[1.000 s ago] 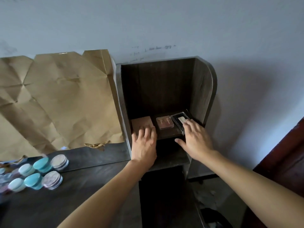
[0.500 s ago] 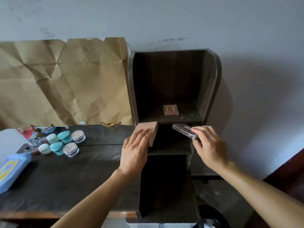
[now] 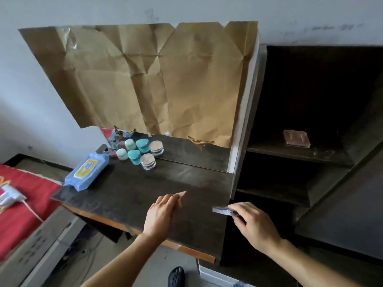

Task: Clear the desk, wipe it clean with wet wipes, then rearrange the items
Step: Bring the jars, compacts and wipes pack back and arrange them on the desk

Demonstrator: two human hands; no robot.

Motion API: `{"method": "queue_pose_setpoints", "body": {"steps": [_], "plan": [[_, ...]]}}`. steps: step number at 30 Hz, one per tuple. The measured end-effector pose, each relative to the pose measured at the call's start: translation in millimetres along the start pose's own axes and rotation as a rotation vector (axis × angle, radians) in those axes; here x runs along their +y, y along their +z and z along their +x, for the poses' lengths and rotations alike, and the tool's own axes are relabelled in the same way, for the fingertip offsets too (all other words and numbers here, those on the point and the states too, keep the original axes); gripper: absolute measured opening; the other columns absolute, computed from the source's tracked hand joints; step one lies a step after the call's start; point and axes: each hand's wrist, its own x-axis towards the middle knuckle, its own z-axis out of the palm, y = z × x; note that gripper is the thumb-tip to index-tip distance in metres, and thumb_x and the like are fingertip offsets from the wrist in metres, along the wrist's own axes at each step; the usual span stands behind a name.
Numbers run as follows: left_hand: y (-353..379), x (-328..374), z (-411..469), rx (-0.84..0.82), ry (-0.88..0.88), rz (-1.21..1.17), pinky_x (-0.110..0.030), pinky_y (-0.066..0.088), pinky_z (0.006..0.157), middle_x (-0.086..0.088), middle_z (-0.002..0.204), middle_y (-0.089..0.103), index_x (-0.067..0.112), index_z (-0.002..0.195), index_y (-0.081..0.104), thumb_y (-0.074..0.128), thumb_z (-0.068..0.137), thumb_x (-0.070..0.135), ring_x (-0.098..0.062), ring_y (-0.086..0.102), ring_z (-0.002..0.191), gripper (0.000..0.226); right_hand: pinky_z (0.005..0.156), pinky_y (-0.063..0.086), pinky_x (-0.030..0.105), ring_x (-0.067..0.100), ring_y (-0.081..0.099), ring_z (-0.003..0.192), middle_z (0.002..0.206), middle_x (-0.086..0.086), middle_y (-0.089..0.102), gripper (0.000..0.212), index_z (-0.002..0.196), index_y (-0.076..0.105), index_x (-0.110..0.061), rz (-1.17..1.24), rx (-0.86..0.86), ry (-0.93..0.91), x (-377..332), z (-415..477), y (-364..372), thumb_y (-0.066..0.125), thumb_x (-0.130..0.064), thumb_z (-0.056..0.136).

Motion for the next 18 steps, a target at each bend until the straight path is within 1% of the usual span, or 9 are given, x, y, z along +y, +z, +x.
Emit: {"method": "queue_pose_setpoints", "body": {"steps": [2,5,7,9,12,14,16,18], "plan": [[3,-22,8,-0.040,-0.023,0.004,-0.033,0.053,0.066,0.005,0.103,0.067,0.019,0.109,0.065,0.048,0.091,0.031,-0.022,0.063,0.088,0.027,0.075,0.056,0.028,0.012,0.066,0.089,0.097,-0.007,0.069,0.031,0.102,0.068,-0.015,0.011,-0.039,0.007,-4,17,25,0.075,-0.004,0.074],[8,-59,31,-0.094,-0.033,-0.002,-0.036,0.054,0.070,0.002,0.103,0.068,0.016,0.109,0.066,0.059,0.087,0.022,-0.026,0.063,0.090,0.024,0.073,0.055,0.027,0.013,0.066,0.087,0.094,-0.007,0.068,0.027,0.100,0.068,-0.015,0.005,-0.069,0.026,-10,50,60,0.075,-0.005,0.075],[11,-85,52,-0.141,-0.015,-0.015,-0.037,0.052,0.074,0.002,0.108,0.067,0.016,0.114,0.065,0.059,0.087,0.021,-0.027,0.062,0.094,0.028,0.074,0.053,0.027,0.014,0.066,0.087,0.094,-0.007,0.068,0.025,0.100,0.068,-0.014,-0.006,-0.076,0.050,-14,74,82,0.074,-0.006,0.077],[16,-110,76,-0.179,0.008,-0.007,-0.037,0.050,0.080,0.004,0.114,0.065,0.018,0.117,0.064,0.056,0.089,0.022,-0.025,0.060,0.101,0.030,0.075,0.051,0.027,0.015,0.066,0.088,0.096,-0.006,0.068,0.025,0.101,0.067,-0.013,-0.020,-0.087,0.073,-17,101,103,0.073,-0.006,0.078],[26,-145,110,-0.202,0.021,-0.042,-0.039,0.049,0.080,0.000,0.115,0.065,0.015,0.111,0.066,0.061,0.086,0.018,-0.028,0.059,0.105,0.026,0.075,0.054,0.027,0.017,0.066,0.092,0.100,-0.003,0.069,0.028,0.104,0.068,-0.012,-0.046,-0.095,0.125,-20,142,134,0.072,-0.005,0.077],[34,-164,130,-0.241,0.030,-0.033,-0.039,0.047,0.083,0.000,0.117,0.064,0.014,0.111,0.066,0.061,0.085,0.017,-0.027,0.057,0.108,0.027,0.081,0.054,0.028,0.017,0.064,0.099,0.106,-0.001,0.068,0.031,0.109,0.067,-0.011,-0.054,-0.102,0.174,-22,162,155,0.070,-0.004,0.079],[43,-179,146,-0.271,0.067,-0.028,-0.038,0.048,0.081,-0.002,0.113,0.066,0.014,0.108,0.067,0.066,0.080,0.015,-0.028,0.060,0.105,0.028,0.090,0.052,0.030,0.017,0.060,0.110,0.115,0.001,0.066,0.034,0.114,0.066,-0.010,-0.063,-0.135,0.228,-24,176,174,0.066,-0.005,0.081],[52,-190,157,-0.288,0.133,-0.034,-0.037,0.053,0.075,-0.005,0.104,0.068,0.012,0.102,0.069,0.075,0.069,0.010,-0.030,0.065,0.096,0.033,0.089,0.053,0.032,0.020,0.060,0.112,0.115,0.003,0.067,0.036,0.111,0.067,-0.009,-0.085,-0.149,0.237,-23,187,189,0.070,-0.001,0.076]]}}
